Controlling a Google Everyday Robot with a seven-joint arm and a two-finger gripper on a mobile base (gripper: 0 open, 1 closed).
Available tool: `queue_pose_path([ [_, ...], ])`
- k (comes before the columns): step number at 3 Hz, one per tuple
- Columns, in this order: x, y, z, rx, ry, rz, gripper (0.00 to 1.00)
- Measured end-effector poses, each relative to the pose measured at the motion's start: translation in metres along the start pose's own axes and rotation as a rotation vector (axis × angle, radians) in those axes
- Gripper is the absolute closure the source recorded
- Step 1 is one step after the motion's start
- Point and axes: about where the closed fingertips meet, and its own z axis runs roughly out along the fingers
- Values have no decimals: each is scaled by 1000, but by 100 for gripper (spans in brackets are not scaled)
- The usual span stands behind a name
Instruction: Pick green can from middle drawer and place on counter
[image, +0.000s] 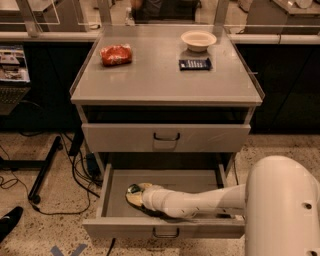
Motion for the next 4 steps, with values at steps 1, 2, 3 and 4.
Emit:
queue_pose_path([
  [1, 0, 0, 0, 0, 0, 0, 100],
  [2, -3, 1, -2, 0, 0, 0, 100],
  [3, -12, 4, -30, 3, -6, -27, 100],
  [4, -42, 11, -128, 40, -44, -112, 100],
])
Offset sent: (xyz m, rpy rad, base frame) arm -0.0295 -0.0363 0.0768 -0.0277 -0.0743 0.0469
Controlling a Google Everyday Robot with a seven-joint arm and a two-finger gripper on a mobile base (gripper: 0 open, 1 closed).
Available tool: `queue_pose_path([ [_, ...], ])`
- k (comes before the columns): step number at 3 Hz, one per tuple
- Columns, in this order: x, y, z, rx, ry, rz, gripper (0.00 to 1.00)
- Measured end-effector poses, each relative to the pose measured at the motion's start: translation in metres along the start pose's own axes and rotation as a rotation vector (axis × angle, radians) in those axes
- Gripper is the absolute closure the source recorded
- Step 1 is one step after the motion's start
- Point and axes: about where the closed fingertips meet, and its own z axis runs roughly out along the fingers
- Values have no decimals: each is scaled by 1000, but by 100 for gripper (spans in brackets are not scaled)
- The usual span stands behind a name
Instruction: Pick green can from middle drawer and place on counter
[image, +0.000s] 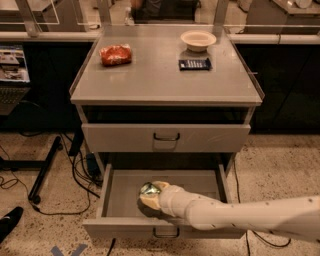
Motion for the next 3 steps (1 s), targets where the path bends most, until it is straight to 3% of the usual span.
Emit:
queue_pose_path([
  [1, -19, 0, -51, 43, -33, -44, 100],
  [2, -45, -6, -103, 127, -74, -90, 100],
  [3, -45, -6, -103, 127, -74, -90, 100],
])
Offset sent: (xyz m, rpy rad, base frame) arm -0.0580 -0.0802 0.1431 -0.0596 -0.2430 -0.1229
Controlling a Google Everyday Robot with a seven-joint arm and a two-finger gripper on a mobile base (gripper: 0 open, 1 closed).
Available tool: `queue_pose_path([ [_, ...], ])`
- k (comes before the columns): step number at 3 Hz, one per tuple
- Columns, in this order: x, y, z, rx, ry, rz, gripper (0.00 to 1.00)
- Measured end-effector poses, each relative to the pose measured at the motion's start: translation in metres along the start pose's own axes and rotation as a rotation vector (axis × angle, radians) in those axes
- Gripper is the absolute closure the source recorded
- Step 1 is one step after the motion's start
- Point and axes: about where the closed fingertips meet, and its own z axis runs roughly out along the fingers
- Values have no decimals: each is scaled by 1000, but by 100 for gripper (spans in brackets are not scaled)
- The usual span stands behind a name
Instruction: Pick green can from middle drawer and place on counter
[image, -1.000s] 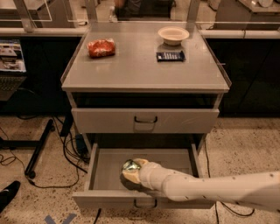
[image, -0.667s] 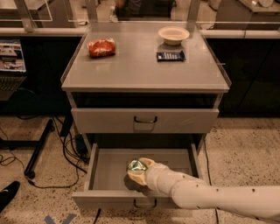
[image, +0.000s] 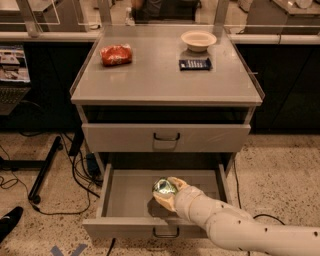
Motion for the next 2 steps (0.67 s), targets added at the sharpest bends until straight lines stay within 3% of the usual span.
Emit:
queue_pose_path([
  [1, -18, -17, -25, 38, -11, -46, 100],
  [2, -74, -44, -72, 102, -26, -167, 100],
])
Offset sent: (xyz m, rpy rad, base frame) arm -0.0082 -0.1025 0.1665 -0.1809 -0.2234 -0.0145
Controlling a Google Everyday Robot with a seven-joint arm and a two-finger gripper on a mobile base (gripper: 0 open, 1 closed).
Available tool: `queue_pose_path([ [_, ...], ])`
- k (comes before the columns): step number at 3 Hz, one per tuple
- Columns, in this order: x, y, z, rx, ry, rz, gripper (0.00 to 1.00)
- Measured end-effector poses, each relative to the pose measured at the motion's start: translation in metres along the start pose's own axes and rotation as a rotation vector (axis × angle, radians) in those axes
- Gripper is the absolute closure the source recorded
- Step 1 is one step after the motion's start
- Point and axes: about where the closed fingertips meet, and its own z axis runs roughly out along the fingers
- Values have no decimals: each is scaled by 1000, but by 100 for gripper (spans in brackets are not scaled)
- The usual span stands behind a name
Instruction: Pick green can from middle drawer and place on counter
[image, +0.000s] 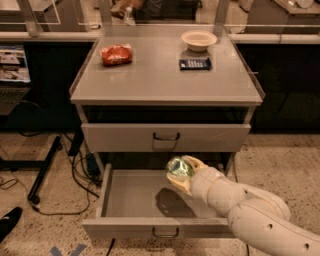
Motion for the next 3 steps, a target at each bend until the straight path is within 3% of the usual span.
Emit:
queue_pose_path([
  [1, -53, -23, -25, 12, 24, -134, 100],
  [2, -114, -55, -66, 34, 5, -238, 100],
  [3, -158, -72, -115, 66, -1, -317, 100],
])
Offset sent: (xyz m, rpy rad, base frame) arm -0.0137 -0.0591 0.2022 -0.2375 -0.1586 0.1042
